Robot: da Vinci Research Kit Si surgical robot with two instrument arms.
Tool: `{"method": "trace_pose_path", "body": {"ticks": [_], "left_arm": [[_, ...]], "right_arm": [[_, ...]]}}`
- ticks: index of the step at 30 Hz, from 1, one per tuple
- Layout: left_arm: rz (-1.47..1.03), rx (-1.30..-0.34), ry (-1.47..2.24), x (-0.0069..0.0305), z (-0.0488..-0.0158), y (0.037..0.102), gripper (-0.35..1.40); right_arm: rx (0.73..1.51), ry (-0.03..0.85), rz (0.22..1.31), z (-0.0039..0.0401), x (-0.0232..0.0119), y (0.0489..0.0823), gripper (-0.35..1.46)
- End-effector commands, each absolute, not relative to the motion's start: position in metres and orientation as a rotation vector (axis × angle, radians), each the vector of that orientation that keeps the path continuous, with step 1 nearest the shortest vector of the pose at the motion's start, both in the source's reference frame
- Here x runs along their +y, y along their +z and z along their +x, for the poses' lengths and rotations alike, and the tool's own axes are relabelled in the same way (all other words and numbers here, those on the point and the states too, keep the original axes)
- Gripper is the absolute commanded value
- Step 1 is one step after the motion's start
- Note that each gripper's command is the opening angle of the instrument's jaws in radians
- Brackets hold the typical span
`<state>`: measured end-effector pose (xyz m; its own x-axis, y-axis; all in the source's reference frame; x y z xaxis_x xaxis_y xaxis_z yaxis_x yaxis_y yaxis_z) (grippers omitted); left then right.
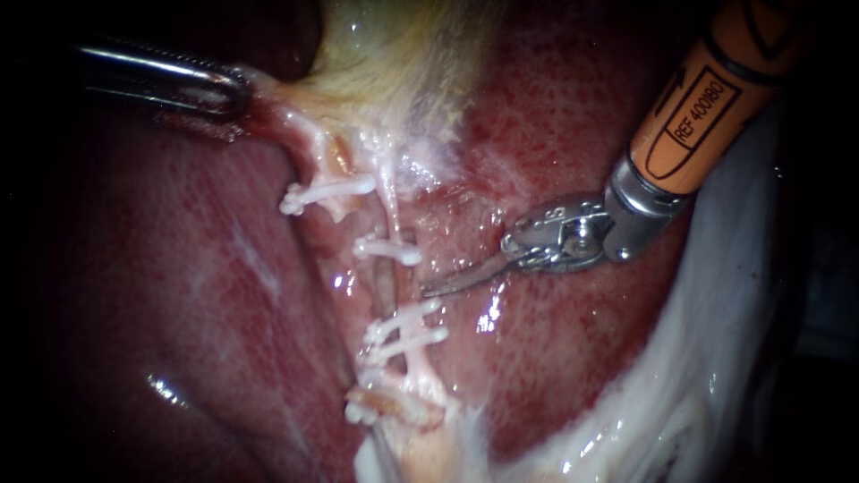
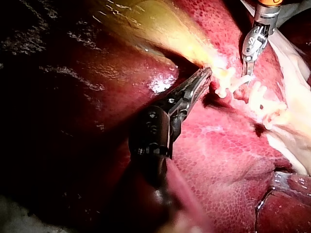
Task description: Go to the cutting position right tube
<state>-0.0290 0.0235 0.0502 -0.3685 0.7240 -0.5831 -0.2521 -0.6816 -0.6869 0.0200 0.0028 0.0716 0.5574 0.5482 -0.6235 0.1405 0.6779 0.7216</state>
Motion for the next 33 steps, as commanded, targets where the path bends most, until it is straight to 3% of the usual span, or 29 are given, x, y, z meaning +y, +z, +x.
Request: {"method": "trace_pose_path", "body": {"ticks": [1,7,12,18,33], "left_arm": [[-1.239,-0.666,2.082,0.0235,-0.0290,0.0502,-0.35],[-1.240,-0.666,2.082,0.0235,-0.0289,0.0502,-0.35],[-1.240,-0.667,2.082,0.0235,-0.0288,0.0502,-0.35],[-1.240,-0.668,2.082,0.0236,-0.0288,0.0502,-0.35],[-1.239,-0.666,2.081,0.0237,-0.0286,0.0500,-0.35]], "right_arm": [[0.973,0.277,0.815,0.0198,0.0029,0.0713,0.22],[0.978,0.287,0.814,0.0178,0.0038,0.0691,1.01],[0.965,0.321,0.844,0.0163,0.0039,0.0672,1.30],[0.933,0.375,0.904,0.0169,0.0034,0.0660,1.40],[0.854,0.449,1.034,0.0199,0.0029,0.0668,1.41]]}}
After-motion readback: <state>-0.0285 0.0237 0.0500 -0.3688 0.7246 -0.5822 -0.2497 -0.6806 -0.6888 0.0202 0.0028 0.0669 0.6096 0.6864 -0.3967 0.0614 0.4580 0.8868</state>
